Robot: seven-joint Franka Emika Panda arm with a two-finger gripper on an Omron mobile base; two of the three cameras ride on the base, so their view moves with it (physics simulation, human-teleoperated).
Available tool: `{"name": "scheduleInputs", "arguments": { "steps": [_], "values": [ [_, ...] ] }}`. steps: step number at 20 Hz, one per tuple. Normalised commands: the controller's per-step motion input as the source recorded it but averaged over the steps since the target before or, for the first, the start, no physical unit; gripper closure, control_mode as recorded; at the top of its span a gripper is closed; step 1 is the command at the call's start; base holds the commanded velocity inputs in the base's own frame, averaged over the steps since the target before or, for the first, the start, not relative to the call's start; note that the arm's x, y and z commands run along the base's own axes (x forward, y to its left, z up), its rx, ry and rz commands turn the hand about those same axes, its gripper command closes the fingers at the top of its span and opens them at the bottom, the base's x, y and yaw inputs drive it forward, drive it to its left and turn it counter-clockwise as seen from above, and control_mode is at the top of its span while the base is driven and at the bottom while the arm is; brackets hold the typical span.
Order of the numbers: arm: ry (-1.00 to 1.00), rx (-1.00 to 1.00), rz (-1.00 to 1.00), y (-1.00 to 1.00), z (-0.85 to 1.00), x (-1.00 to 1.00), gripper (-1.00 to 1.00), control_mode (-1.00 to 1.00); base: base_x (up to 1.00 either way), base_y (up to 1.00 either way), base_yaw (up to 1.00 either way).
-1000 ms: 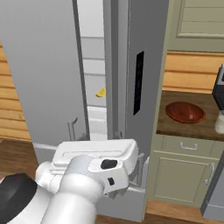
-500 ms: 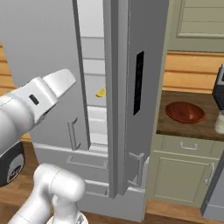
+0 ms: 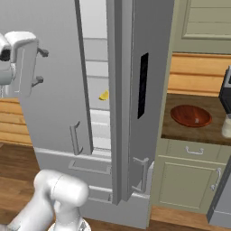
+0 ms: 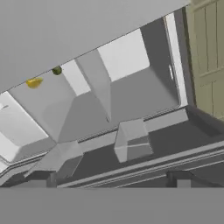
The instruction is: Grab a lemon wedge from the fridge and one ice cube from the ice bowl, and put them in the glass of lemonade.
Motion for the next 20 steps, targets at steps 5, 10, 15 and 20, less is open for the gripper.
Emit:
{"name": "scheduleInputs", "arguments": {
  "steps": [5, 10, 15, 20],
  "values": [
    [0.22, -0.22, -0.33, 0.00, -0.26, 1.00, -1.00, -1.00, 0.00, 0.00, 0.00],
    [0.03, 0.00, -0.27, -0.39, -0.25, 0.93, -1.00, -1.00, 0.00, 0.00, 0.00],
    [0.09, 0.00, -0.15, -0.64, -0.05, 0.73, -1.00, -1.00, 0.00, 0.00, 0.00],
    [0.05, 0.00, -0.08, -0.89, -0.02, 0.16, -1.00, -1.00, 0.00, 0.00, 0.00]
  ]
}}
